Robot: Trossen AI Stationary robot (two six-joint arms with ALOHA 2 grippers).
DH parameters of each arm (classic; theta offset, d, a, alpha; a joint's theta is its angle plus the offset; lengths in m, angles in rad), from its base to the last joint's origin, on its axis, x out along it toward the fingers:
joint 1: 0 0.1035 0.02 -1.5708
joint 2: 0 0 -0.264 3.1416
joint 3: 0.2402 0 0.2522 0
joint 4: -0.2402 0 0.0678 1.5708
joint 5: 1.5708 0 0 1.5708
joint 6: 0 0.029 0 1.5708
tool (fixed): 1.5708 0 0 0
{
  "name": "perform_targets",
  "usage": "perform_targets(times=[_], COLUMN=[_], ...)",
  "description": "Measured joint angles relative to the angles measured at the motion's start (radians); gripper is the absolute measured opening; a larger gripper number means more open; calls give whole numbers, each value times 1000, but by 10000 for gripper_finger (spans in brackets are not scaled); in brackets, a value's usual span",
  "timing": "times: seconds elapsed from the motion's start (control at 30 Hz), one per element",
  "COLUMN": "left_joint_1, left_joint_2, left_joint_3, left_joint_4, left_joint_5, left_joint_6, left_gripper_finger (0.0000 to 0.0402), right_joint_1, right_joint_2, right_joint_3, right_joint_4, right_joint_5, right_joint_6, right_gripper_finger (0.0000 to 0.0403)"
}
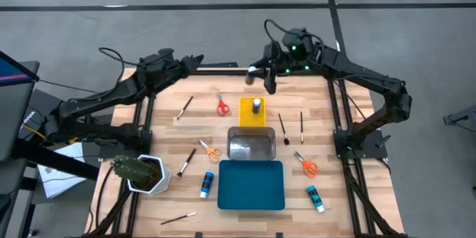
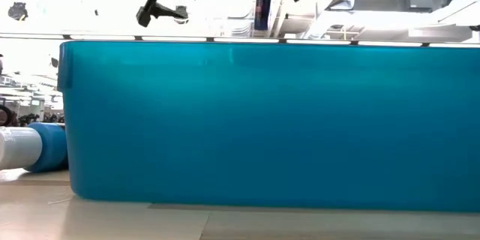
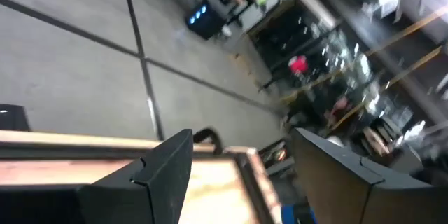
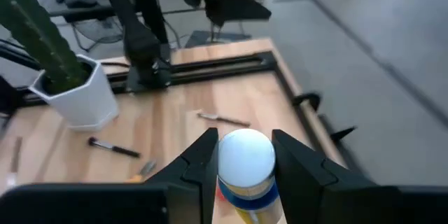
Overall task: Pick & Place Paint Supplies
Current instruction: Put the blue paint bottle into the yellow bin
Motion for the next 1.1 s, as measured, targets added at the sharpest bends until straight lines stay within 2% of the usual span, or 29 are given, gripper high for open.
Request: perform_targets(times=[0.2,0.4,0.57,0.73,0.97,1.1], left_joint_1=[-66,-96,-108,-107,-107,-107], left_joint_2=[35,56,56,56,55,55], left_joint_3=[0,0,0,0,0,0], left_joint_4=[-13,-16,-13,-12,-12,-12], left_joint_5=[0,-1,-1,-1,-9,-9], left_joint_6=[115,179,226,257,297,298], left_gripper_finger=[237,237,237,237,237,237], right_joint_1=[-3,32,103,170,215,223], right_joint_2=[1,-5,-64,-161,-261,-277], right_joint_3=[-152,-317,-434,-568,-780,-849], right_joint_4=[81,191,248,368,535,634], right_joint_5=[-60,-40,75,241,386,407], right_joint_6=[131,194,225,263,393,406], right_gripper_finger=[105,105,105,105,105,105])
